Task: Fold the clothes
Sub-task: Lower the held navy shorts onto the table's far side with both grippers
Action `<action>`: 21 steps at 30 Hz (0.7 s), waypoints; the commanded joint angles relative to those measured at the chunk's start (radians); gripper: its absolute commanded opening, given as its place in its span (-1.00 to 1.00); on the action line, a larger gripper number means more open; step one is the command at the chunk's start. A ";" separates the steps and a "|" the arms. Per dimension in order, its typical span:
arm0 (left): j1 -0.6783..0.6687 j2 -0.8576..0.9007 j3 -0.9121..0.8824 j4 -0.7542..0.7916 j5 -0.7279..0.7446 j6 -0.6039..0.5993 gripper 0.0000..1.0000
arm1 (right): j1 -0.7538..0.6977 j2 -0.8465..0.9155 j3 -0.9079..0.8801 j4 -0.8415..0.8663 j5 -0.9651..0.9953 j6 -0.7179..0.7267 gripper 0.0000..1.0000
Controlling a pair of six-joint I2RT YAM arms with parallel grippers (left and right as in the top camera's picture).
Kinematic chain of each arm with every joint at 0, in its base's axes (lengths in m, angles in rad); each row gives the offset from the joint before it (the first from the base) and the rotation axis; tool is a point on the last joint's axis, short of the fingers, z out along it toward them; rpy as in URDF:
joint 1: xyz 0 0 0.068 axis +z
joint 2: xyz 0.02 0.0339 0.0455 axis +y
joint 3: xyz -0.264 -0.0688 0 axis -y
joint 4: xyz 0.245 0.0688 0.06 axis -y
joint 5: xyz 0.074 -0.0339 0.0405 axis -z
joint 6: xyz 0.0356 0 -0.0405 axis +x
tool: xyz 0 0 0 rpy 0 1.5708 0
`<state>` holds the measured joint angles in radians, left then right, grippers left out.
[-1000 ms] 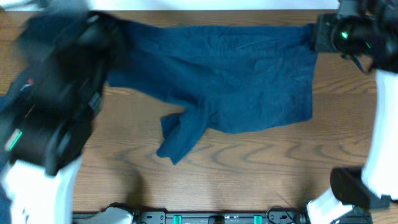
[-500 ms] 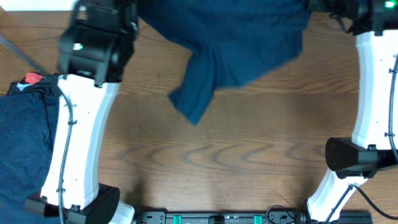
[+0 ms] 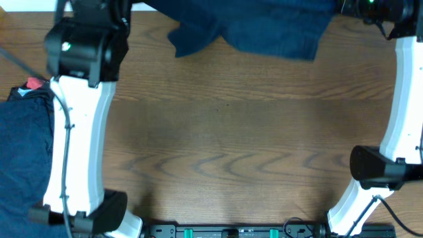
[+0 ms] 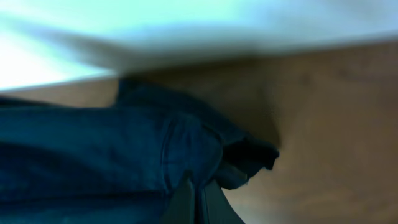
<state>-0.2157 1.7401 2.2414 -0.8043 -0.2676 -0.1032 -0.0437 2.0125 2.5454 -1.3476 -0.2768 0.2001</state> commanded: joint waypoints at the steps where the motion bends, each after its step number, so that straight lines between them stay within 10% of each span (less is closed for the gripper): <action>1: 0.040 0.065 0.025 -0.075 -0.042 -0.047 -0.88 | -0.035 0.098 0.004 -0.067 0.110 -0.035 -0.98; 21: 0.039 0.130 0.006 -0.321 0.060 -0.121 -0.88 | 0.074 0.227 0.002 -0.235 0.021 -0.111 -0.97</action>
<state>-0.1848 1.8927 2.2410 -1.1233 -0.1925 -0.2138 0.0051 2.2601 2.5385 -1.5791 -0.2680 0.1043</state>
